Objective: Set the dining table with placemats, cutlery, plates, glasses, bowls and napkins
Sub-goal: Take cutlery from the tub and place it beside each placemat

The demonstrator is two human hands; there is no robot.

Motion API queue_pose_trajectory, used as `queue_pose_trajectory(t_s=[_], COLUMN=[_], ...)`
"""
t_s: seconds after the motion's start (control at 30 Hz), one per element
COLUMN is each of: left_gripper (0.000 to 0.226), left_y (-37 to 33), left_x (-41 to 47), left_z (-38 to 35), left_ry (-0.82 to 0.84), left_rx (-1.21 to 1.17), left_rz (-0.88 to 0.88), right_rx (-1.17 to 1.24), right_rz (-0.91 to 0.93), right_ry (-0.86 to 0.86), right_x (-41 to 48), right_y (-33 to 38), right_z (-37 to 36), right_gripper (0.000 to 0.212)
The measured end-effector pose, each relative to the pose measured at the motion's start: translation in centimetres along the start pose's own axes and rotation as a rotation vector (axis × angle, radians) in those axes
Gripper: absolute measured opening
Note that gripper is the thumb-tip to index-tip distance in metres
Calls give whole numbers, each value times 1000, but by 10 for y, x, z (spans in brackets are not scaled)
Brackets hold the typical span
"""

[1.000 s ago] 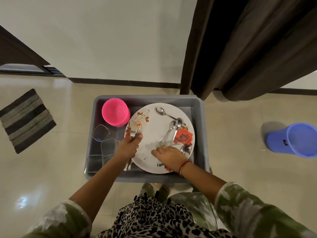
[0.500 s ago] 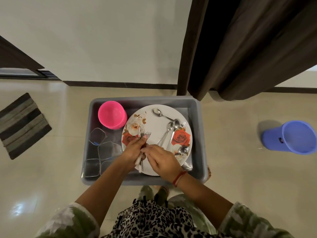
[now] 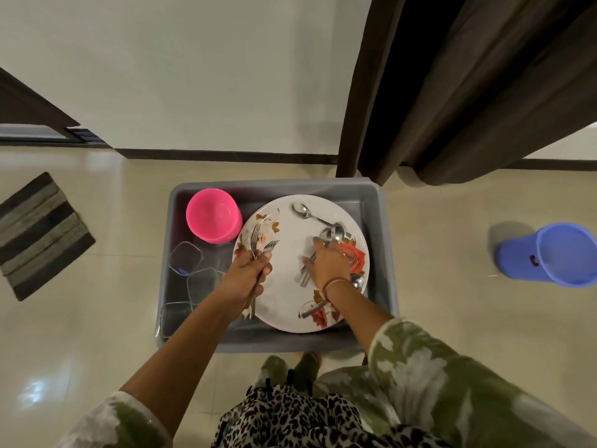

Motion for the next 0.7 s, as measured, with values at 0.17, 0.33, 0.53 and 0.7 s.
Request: queue_pose_trajectory(t_s=[0.17, 0.33, 0.53, 0.7], left_gripper=[26, 21, 12, 11], left_y=[7, 5, 8, 11], left_x=[-5, -9, -8, -7], left_z=[3, 4, 15, 20], left_ry=[12, -1, -24, -30], left_rx=[19, 31, 45, 42], left_rz=[33, 16, 46, 50], right_rx=[-317, -453, -397, -189], right_rz=[5, 29, 81, 174], right_ry=[10, 45, -9, -74], right_x=[-1, -23, -31, -29], right_y=[29, 43, 54, 58], right_z=[-16, -36, -50, -55], right_gripper=[58, 64, 59, 62])
Point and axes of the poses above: each hand's wrist, its own x-axis towards the middle knuckle, its own z-axis out of the back of the hand, y = z × x, the point moved 2 cm from there along x, towards the middle knuckle, and after that the axes turned 8 degrees about -x, right-handed, at the moved point
